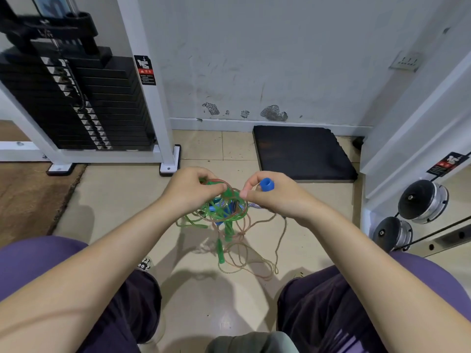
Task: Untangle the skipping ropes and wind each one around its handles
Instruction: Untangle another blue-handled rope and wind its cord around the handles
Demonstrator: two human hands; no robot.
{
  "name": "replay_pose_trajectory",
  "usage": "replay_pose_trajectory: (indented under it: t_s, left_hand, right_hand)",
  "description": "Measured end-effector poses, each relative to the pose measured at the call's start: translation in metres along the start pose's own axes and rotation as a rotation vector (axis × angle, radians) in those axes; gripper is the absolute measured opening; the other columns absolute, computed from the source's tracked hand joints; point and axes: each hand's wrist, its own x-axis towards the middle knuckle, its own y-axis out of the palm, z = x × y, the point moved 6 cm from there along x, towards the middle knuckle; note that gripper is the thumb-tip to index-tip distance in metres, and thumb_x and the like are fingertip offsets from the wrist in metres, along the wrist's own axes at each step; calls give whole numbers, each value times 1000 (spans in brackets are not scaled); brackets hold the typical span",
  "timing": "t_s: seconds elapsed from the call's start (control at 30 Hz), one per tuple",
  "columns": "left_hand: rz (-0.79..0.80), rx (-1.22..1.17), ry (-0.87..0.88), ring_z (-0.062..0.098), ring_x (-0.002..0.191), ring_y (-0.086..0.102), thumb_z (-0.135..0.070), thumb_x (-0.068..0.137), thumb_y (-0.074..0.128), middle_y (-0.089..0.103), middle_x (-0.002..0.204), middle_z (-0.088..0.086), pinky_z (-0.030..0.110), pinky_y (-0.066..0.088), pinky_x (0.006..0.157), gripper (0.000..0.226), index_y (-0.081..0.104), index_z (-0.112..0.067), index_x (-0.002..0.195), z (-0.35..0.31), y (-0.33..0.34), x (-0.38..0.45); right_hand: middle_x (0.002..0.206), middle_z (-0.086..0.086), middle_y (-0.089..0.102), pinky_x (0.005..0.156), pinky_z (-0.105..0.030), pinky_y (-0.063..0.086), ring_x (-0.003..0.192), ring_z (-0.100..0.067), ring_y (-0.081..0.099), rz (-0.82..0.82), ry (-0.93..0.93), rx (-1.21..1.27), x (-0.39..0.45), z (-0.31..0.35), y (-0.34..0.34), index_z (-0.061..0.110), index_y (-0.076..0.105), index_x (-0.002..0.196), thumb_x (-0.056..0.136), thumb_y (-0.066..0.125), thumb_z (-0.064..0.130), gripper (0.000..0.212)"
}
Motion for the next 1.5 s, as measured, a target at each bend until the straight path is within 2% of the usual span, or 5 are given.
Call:
replay_pose_trajectory:
  t_s: [0.23,0.37,0.93,1.23,1.5]
  left_hand:
    - [-240,-53,-49,19,64,57,-30,84,74,67,73,3,27,43,62,16,65,-17,79,10,-32,11]
    - [82,-23,34,14,49,49,-25,90,69,56,55,-2,24,42,58,12,72,-28,102,2,-17,7]
    - [287,24,261,11,101,58,-21,66,90,55,126,-9,26,47,87,107,23,-57,141,-13,13,-9]
    - [269,13,153,15,86,66,-62,51,82,60,108,10,37,59,69,40,66,-32,72,-5,8,-4]
    - [408,-109,20,13,67,63,-30,84,77,62,83,11,28,55,55,29,68,-14,106,3,25,-8]
  right_hand:
    - [78,9,69,67,-25,47,75,-9,59,-219,-3,-110,4,0,-30,21,76,81,82,78,29,9]
    - [67,9,66,54,-16,41,59,-4,53,-288,-28,-74,0,4,-41,18,75,82,87,72,23,8]
    - [97,2,71,79,-20,50,88,-7,65,152,-167,120,-8,15,-11,5,66,95,92,61,7,6]
    - [99,-11,74,83,-33,58,96,-28,68,14,-139,155,-4,11,-12,3,64,95,95,58,8,8]
    - [89,-12,72,72,-29,52,74,-14,62,-148,-122,131,-4,14,-15,4,66,85,90,61,6,7]
